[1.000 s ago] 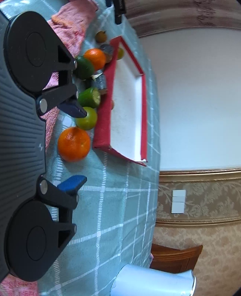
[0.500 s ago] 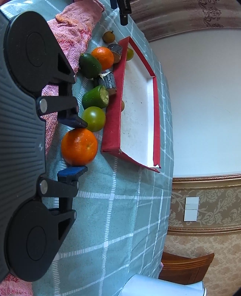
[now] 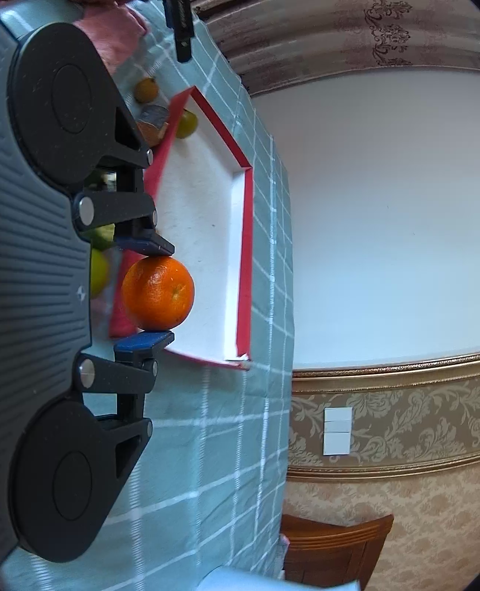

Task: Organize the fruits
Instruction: 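Grasp the mandarin orange with the right tool, then lower the mandarin into the red tray and open the right tool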

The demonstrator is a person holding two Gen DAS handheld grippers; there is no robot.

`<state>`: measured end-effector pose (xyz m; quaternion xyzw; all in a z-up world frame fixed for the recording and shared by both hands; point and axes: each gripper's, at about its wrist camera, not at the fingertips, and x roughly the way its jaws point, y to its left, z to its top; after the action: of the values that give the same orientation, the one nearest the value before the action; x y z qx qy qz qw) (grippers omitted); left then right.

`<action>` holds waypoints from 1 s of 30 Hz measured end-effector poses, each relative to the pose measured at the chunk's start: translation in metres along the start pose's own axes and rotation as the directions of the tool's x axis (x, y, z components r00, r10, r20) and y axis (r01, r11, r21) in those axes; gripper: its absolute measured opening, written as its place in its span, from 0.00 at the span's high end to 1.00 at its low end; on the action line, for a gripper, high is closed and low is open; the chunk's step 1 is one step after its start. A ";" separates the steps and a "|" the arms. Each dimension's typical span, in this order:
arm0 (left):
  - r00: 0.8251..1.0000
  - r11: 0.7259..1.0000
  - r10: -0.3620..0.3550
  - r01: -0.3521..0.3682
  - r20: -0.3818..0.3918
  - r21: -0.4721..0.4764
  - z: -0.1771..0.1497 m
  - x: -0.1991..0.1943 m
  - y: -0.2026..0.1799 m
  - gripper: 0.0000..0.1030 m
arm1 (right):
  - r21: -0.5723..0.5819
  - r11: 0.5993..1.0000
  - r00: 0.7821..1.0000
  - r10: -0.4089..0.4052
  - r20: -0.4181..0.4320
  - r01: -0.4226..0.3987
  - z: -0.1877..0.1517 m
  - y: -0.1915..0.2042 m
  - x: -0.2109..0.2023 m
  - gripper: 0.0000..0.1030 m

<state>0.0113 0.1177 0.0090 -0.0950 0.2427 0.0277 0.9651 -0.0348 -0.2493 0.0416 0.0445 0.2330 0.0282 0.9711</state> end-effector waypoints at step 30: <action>0.984 0.943 -0.178 0.167 0.010 0.288 -0.024 -0.035 -0.065 0.00 | 0.323 0.944 0.990 -0.105 0.099 0.067 -0.061 -0.067 -0.071 0.23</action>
<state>-0.0243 0.0492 0.0155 0.0251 0.2177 -0.0906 0.9715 -0.1235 -0.3165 0.0129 0.1921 0.1799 -0.0549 0.9632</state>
